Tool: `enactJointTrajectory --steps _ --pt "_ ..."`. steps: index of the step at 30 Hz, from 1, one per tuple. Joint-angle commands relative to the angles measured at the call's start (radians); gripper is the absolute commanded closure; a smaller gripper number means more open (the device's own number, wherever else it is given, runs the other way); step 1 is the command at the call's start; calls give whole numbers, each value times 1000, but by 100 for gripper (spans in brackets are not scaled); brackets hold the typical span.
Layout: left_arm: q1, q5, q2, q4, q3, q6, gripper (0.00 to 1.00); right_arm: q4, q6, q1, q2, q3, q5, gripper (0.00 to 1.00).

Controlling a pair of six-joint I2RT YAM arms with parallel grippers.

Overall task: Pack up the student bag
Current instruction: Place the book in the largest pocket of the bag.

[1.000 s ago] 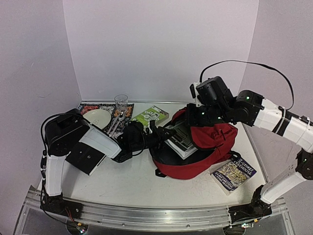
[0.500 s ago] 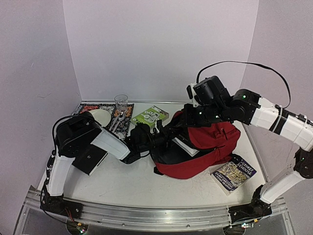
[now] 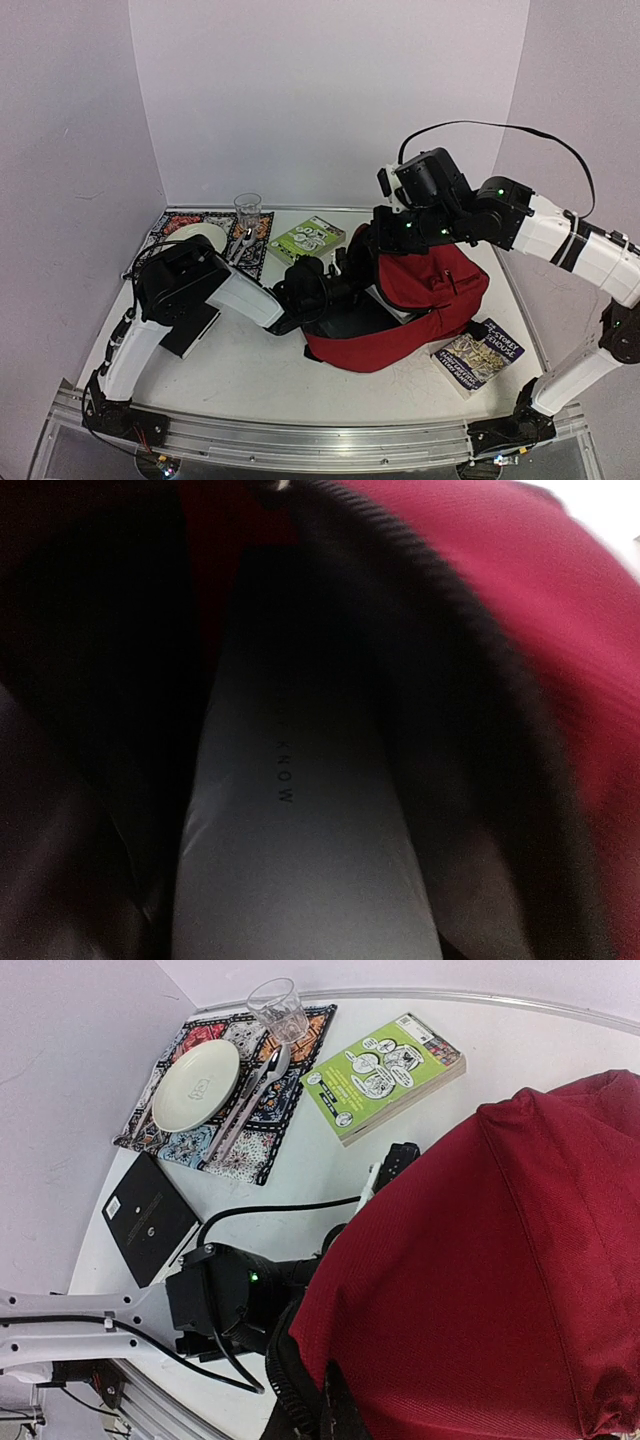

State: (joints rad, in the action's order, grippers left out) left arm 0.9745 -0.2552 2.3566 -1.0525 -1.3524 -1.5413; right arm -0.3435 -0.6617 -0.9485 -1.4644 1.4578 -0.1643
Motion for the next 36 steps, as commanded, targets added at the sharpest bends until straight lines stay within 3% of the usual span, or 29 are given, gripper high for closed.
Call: enactJointTrajectory --steps 1,6,14,28,36 --pt "3 -24 41 -8 -78 47 56 36 8 -6 18 10 -4 100" --pt "1 -18 34 54 -75 102 49 35 6 -7 28 -14 -48 100" --pt "0 -17 -27 88 7 121 23 30 1 -1 49 -55 -116 100" --pt "-11 46 -343 226 340 171 14 2 27 19 36 -67 -187 100" --pt "-14 54 -402 347 336 218 13 1 41 19 11 -67 -170 100"
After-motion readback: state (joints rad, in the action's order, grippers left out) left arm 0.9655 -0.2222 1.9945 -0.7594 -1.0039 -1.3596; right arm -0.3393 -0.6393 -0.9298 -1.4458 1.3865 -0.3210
